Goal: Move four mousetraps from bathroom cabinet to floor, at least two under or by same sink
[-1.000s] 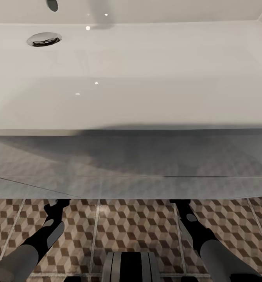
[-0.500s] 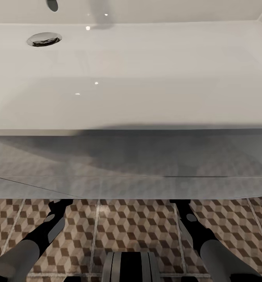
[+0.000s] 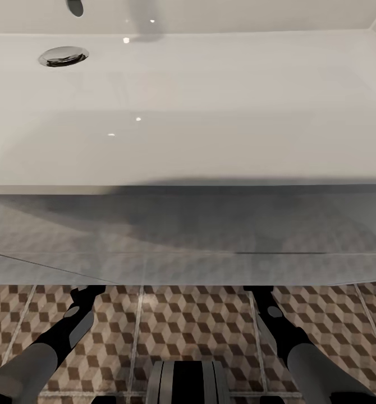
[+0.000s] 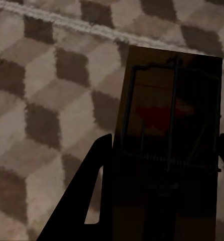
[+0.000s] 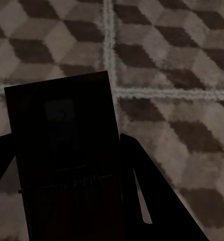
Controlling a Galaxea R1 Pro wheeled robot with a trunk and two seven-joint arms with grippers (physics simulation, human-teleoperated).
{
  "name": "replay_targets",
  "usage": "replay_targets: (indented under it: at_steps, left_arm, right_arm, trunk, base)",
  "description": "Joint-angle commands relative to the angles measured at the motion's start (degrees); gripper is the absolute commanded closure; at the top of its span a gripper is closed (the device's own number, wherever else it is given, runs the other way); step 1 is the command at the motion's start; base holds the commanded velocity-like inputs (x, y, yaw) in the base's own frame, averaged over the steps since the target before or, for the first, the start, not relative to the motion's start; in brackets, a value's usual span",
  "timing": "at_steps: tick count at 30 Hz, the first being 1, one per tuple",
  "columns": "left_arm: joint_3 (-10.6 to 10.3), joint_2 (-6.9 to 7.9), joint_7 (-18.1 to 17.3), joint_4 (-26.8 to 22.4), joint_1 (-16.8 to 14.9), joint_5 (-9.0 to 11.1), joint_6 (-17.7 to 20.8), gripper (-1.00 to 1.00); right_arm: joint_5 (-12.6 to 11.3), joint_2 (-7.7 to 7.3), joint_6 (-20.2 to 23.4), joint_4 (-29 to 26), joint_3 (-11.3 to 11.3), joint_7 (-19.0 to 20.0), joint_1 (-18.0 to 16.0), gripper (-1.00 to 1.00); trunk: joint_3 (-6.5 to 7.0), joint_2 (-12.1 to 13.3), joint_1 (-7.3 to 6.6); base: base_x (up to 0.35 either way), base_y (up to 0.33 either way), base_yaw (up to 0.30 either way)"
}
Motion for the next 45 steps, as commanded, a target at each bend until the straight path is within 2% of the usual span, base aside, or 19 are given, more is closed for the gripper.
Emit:
replay_targets:
  at_steps: [1, 25, 33, 45]
  left_arm:
    - [-0.51, 0.06, 0.65, -0.04, -0.03, 0.16, -0.16, 1.00]
    - [-1.38, -0.11, 0.61, -0.44, -0.04, 0.22, 0.04, 1.00]
    - [-1.57, 0.02, 0.56, -0.63, -0.06, 0.22, 3.25, 1.00]
    - [-1.58, 0.09, 0.70, -0.99, -0.03, 0.23, 3.67, 1.00]
  right_arm:
    - [0.06, 0.00, -0.17, 0.05, 0.02, -0.06, -0.02, 1.00]
    - [0.11, 0.00, 0.34, 0.17, -0.03, -0.53, -0.46, 1.00]
    - [-0.03, 0.00, 0.52, 0.55, 0.03, -0.67, -1.45, 1.00]
    - [0.14, 0.00, 0.45, 0.57, 0.03, -0.68, -1.52, 1.00]
  trunk:
    - [-0.03, -0.01, -0.01]
    - [-0.03, -0.01, -0.01]
    - [-0.03, -0.01, -0.01]
    - [-0.03, -0.01, -0.01]
  base:
    - [0.000, 0.000, 0.000]
    - [0.000, 0.000, 0.000]
    - [0.000, 0.000, 0.000]
    - [0.000, 0.000, 0.000]
